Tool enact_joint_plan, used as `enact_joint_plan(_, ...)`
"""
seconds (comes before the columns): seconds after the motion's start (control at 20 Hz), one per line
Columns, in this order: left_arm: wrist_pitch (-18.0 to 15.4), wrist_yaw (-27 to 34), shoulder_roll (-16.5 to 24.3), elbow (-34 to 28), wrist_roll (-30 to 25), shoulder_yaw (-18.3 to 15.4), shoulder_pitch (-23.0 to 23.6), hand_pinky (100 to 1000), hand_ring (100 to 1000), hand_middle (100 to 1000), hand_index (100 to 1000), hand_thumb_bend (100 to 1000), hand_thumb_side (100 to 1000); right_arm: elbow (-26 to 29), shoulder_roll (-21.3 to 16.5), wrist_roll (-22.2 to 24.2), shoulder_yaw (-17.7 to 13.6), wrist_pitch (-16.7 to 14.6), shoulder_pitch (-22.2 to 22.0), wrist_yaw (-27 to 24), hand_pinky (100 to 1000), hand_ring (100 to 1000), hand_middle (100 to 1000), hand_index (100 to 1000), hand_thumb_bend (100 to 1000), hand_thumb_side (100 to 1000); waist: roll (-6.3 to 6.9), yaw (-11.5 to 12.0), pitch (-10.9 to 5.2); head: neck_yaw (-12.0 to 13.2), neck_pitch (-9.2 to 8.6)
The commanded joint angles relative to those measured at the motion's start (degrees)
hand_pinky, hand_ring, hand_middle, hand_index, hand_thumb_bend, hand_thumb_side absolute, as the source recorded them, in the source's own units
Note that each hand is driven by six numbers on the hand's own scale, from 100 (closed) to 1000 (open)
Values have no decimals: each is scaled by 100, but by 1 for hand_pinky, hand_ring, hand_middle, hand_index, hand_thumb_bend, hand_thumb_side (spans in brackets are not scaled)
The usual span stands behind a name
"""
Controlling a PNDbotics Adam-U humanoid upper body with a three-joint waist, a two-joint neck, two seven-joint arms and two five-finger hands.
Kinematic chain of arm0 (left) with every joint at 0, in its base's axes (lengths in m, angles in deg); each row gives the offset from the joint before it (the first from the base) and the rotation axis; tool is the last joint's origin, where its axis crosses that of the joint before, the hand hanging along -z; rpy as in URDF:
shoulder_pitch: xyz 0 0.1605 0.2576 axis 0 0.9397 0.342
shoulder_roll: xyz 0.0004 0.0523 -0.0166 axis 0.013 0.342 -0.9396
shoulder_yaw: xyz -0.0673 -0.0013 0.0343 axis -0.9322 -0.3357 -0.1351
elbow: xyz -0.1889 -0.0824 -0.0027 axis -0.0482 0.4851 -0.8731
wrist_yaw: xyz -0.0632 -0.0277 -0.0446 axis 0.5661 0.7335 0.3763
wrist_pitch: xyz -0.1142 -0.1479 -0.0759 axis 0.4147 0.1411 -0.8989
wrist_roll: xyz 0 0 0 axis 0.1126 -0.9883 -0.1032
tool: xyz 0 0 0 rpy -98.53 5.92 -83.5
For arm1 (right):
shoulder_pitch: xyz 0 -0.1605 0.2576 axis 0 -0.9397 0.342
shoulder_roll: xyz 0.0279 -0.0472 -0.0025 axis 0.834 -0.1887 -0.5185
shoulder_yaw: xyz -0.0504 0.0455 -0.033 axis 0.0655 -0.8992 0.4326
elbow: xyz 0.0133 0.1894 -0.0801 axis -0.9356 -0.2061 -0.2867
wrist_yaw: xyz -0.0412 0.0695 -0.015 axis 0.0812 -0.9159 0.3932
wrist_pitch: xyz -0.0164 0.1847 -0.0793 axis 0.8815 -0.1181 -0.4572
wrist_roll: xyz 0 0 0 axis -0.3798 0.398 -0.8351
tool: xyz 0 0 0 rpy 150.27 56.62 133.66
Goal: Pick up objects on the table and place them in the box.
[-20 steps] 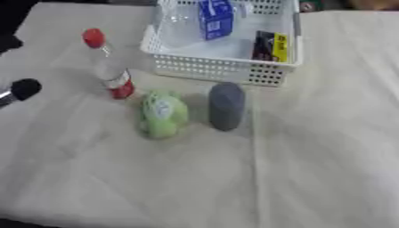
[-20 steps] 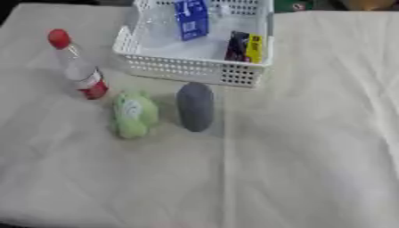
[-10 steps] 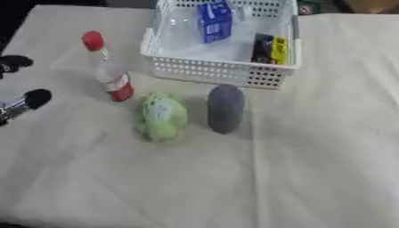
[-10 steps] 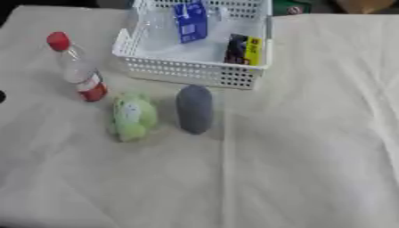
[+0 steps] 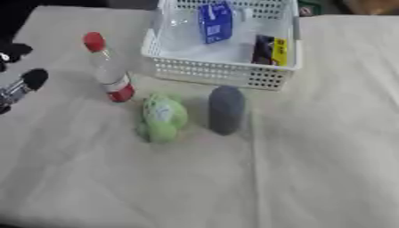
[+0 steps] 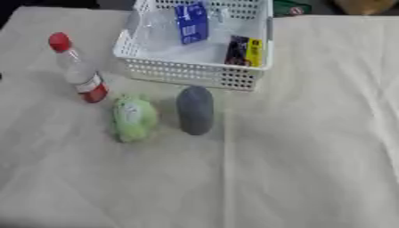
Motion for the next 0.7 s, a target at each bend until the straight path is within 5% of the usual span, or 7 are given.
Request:
enact_joint_plan(0.05, 21, -100, -62, -54, 344, 90, -125, 1000, 1000, 1000, 1000, 445, 951, 100, -124, 0, -7, -23, 71, -50, 909, 867, 779, 876, 100, 1000, 15, -17, -115, 6, -28)
enact_joint_plan(0.3, 87, -296, -359, 183, 215, 242, -517, 1000, 1000, 1000, 1000, 496, 944, 100, -93, 0, 7, -39, 76, -74, 909, 867, 776, 870, 100, 1000, 6, -30, -126, 0, -26)
enact_joint_plan(0.7, -159, -1513, -575, 418, -67, 377, -796, 1000, 1000, 1000, 1000, 496, 962, 100, -73, 0, 13, -51, 81, -103, 907, 863, 774, 867, 100, 1000, -8, -73, -126, 19, -31)
